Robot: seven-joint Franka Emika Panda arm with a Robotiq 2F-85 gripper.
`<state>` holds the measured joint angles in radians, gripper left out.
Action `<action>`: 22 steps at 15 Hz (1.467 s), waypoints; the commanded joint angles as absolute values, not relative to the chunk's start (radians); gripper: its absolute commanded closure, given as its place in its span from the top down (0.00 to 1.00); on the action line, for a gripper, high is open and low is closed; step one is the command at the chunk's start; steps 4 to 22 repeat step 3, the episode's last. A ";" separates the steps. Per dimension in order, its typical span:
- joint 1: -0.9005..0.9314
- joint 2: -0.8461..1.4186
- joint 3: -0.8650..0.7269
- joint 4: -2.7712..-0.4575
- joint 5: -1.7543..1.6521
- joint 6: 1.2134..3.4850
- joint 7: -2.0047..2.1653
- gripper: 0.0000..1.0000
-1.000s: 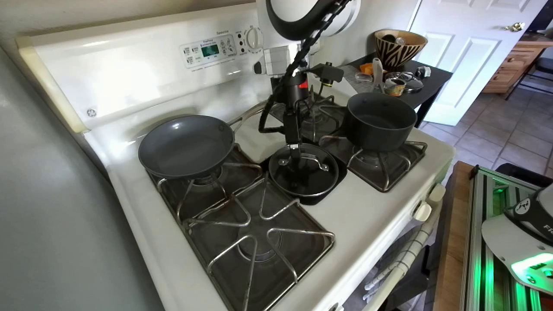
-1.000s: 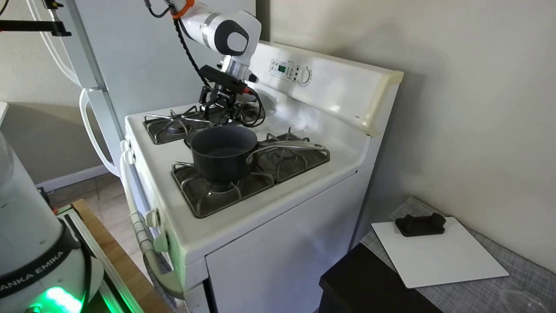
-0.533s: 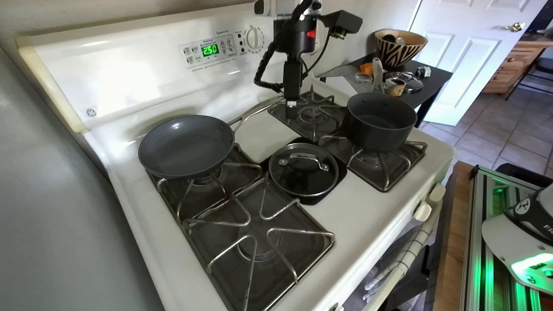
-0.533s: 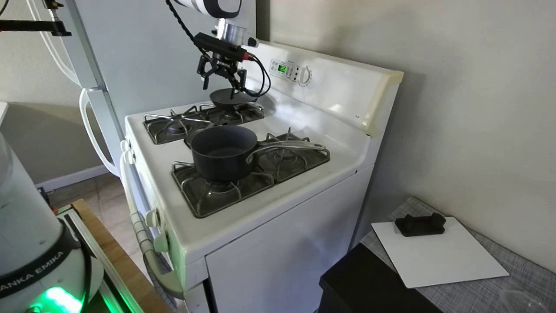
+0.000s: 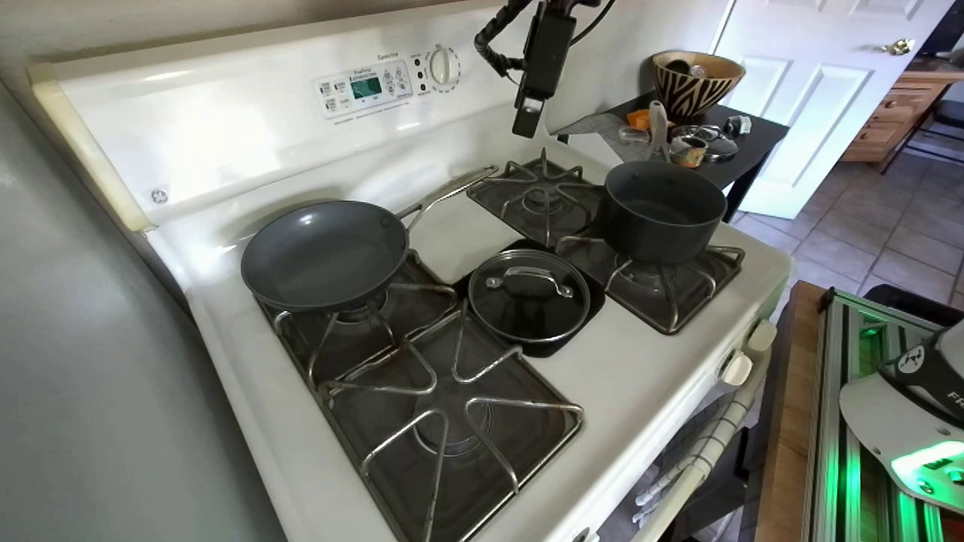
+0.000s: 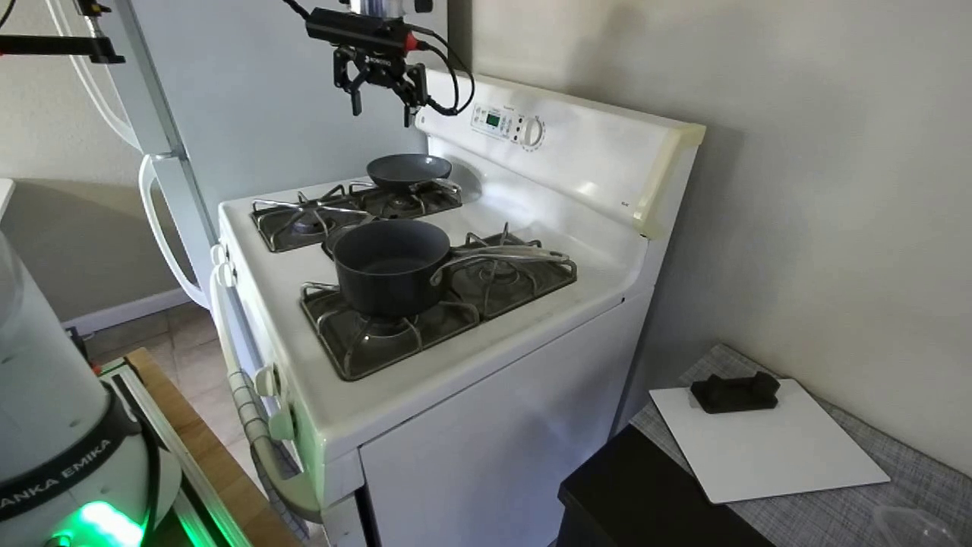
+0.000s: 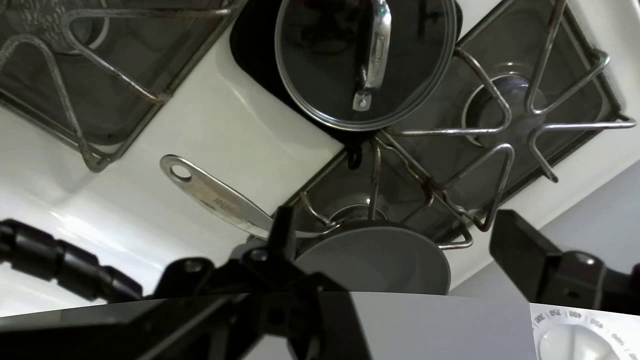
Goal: Remove the glass lid from the pot and put it on the black pot holder on the stove
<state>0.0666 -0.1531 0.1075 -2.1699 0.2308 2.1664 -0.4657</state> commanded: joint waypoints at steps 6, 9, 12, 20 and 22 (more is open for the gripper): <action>0.096 -0.195 0.077 -2.207 0.232 2.176 -0.473 1.00; 0.096 -0.195 0.077 -2.207 0.232 2.176 -0.473 1.00; 0.096 -0.195 0.077 -2.207 0.232 2.176 -0.473 1.00; 0.096 -0.195 0.077 -2.207 0.232 2.176 -0.473 1.00; 0.096 -0.195 0.077 -2.207 0.232 2.176 -0.473 1.00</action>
